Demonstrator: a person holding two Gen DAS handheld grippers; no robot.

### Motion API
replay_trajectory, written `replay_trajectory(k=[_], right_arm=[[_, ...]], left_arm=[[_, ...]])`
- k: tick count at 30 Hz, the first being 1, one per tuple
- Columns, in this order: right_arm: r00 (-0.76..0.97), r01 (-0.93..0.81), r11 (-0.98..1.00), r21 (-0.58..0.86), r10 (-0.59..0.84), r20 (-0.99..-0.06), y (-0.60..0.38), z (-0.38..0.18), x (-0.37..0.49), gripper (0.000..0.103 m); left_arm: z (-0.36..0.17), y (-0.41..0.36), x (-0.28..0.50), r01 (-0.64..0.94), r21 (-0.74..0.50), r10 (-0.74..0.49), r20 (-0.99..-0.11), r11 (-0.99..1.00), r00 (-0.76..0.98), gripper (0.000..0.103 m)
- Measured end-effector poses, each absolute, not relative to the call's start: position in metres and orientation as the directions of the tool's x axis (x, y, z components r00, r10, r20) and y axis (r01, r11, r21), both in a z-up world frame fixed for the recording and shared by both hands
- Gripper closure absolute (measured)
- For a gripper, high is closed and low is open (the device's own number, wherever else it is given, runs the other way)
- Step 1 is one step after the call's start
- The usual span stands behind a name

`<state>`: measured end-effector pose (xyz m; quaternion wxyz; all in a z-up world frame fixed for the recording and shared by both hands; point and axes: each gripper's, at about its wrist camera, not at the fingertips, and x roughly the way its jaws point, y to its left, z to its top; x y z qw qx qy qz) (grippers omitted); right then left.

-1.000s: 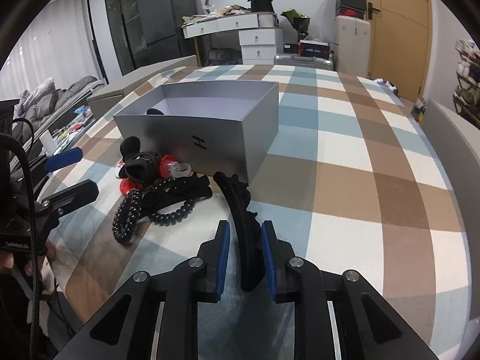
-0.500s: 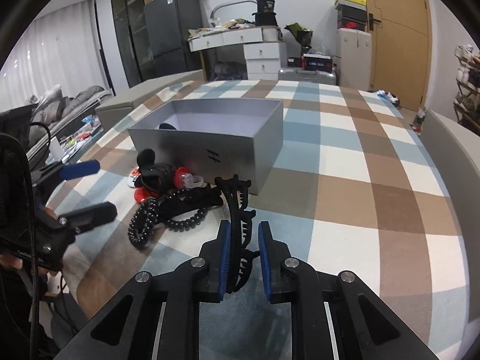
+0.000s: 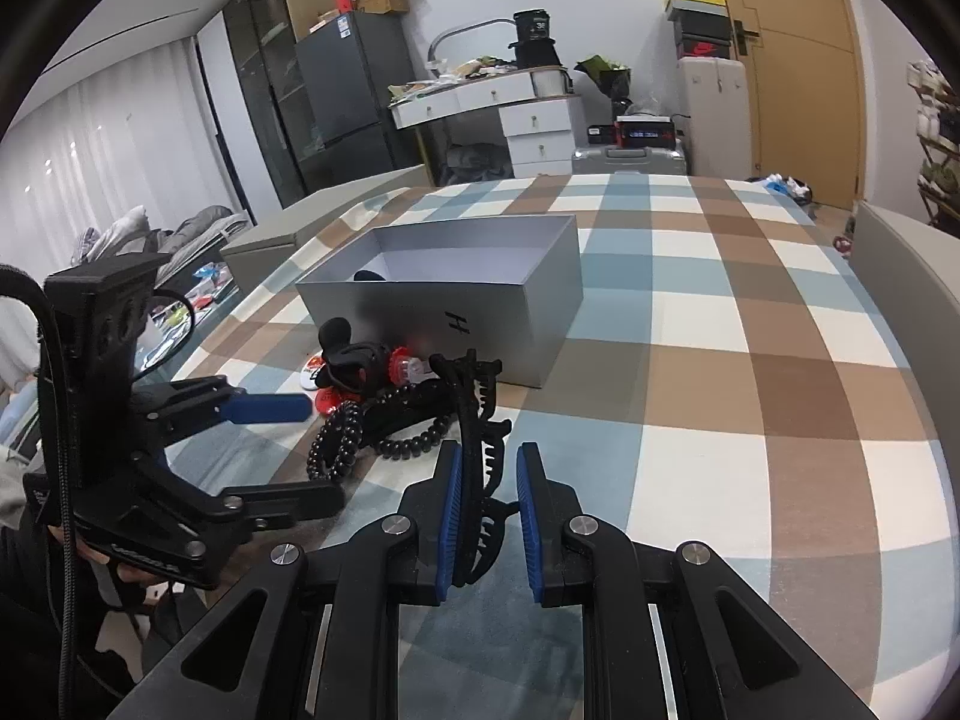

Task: Organize jewelry
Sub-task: 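Grasp the black beaded bracelet with the left tool while the right holds the clip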

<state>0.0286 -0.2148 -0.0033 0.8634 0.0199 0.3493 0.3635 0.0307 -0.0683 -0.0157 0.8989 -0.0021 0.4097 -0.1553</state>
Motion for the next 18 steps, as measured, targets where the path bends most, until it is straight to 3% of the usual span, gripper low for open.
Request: replay_trajectory(k=[1,5,18], right_arm=[[0.492,-0.615,0.734,0.289,0.643,-0.588,-0.215,-0.003,0.028,0.086],[0.489,-0.618,0.731,0.291,0.647,-0.586,-0.215,-0.003,0.027,0.086],[0.491,-0.627,0.722,0.294,0.658,-0.570,-0.213,0.000,0.022,0.086]], left_arm=[[-0.018,-0.070,0.032,0.276,-0.127,-0.275,-0.746,0.953,0.606,0.032],[-0.017,-0.073,0.027,0.279,-0.075,-0.241,-0.739,0.957,0.628,0.062],[-0.007,-0.064,0.009,0.273,-0.077,-0.249,-0.685,0.959,0.684,0.065]])
